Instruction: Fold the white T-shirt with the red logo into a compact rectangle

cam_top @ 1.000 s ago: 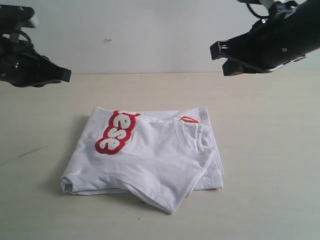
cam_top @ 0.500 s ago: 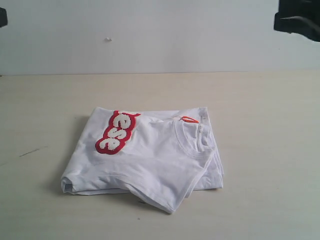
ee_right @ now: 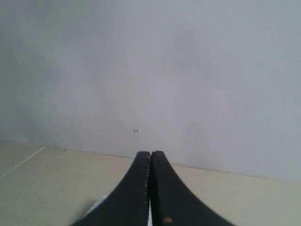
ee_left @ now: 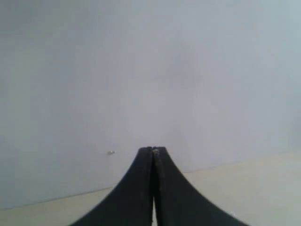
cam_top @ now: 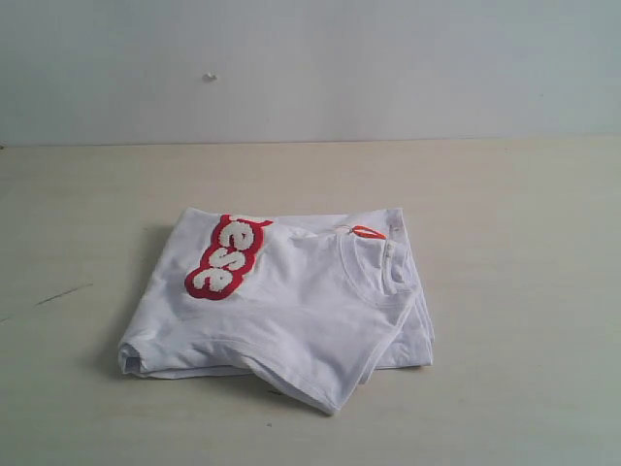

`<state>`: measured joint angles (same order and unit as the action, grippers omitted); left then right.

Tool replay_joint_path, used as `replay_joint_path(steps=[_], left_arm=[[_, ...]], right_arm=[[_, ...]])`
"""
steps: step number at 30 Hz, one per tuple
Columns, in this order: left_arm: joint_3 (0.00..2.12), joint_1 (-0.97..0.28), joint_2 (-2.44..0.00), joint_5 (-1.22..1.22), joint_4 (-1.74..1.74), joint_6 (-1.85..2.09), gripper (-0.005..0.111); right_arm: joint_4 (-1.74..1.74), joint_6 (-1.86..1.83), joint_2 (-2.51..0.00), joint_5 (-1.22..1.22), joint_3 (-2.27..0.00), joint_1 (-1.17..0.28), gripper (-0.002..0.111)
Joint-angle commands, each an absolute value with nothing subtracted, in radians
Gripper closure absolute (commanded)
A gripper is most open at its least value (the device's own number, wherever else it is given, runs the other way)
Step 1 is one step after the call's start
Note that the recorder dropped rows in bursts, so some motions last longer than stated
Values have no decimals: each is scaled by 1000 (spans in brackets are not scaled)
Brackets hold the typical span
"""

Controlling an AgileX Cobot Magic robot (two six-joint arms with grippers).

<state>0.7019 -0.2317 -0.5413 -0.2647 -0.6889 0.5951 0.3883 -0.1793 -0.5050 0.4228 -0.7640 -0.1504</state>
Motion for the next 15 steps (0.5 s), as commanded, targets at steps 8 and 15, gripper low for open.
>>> replay_joint_path(steps=[8, 15], left_arm=[[595, -229, -262, -264, -783, 590, 107], [595, -229, -245, -283, -783, 592, 107]], right_arm=[[381, -180, -236, 542, -757, -151, 108], [384, -181, -187, 550, -757, -151, 108]])
